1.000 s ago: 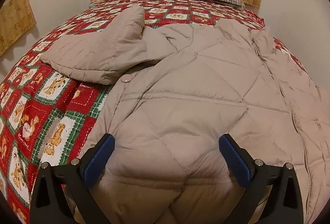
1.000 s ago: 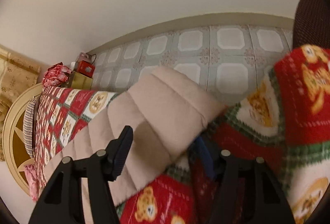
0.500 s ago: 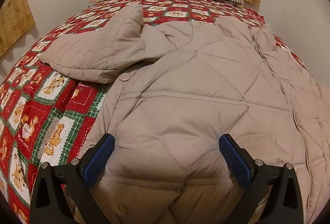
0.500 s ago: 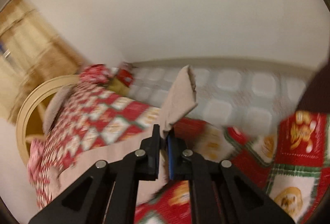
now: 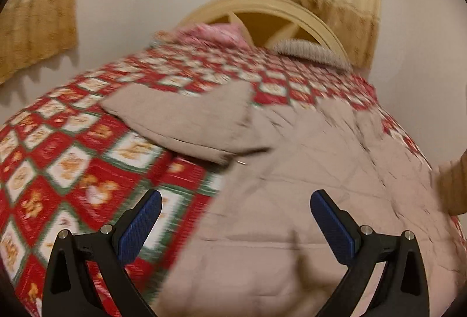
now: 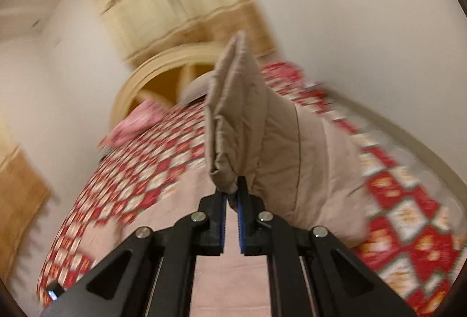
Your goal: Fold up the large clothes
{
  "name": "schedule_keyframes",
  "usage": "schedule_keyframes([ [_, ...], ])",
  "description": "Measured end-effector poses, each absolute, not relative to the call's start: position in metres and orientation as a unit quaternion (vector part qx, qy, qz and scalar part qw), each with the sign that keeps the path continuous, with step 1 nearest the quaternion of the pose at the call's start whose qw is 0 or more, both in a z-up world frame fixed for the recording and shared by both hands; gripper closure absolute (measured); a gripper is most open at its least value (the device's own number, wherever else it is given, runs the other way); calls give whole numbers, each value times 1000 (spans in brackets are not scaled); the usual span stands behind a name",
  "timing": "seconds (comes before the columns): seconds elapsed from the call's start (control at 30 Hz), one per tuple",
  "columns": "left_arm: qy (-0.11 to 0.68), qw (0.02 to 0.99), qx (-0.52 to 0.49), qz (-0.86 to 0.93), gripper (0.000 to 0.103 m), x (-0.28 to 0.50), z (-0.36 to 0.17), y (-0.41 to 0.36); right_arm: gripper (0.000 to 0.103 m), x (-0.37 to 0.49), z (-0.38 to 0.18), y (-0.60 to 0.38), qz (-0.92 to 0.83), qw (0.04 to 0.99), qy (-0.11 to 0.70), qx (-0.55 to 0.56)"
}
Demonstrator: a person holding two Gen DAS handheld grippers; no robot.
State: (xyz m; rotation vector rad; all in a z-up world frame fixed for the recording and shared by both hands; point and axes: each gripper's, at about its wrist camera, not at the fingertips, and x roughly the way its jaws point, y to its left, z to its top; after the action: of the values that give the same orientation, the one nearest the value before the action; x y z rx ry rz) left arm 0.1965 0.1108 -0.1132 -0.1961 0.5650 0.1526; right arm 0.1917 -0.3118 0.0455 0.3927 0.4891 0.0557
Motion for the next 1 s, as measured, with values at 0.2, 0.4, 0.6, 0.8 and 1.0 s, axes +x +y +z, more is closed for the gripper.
schedule_keyframes([
  [0.2,325,919,-209,74,1,208,-149,148,94,245,-16,-195,127,931,305,154],
  [0.4,330,896,-291,63,1,211,-165,162,93,277,-89,-114,165,907,367,124],
  [0.6,335,896,-284,64,1,213,-165,159,54,288,-128,-88,210,860,438,155],
  [0.8,335,896,-283,64,1,210,-166,162,34,254,-75,-117,280,873,354,186],
  [1.0,338,897,-278,67,1,212,-166,161,69,241,-52,-218,103,925,345,125],
])
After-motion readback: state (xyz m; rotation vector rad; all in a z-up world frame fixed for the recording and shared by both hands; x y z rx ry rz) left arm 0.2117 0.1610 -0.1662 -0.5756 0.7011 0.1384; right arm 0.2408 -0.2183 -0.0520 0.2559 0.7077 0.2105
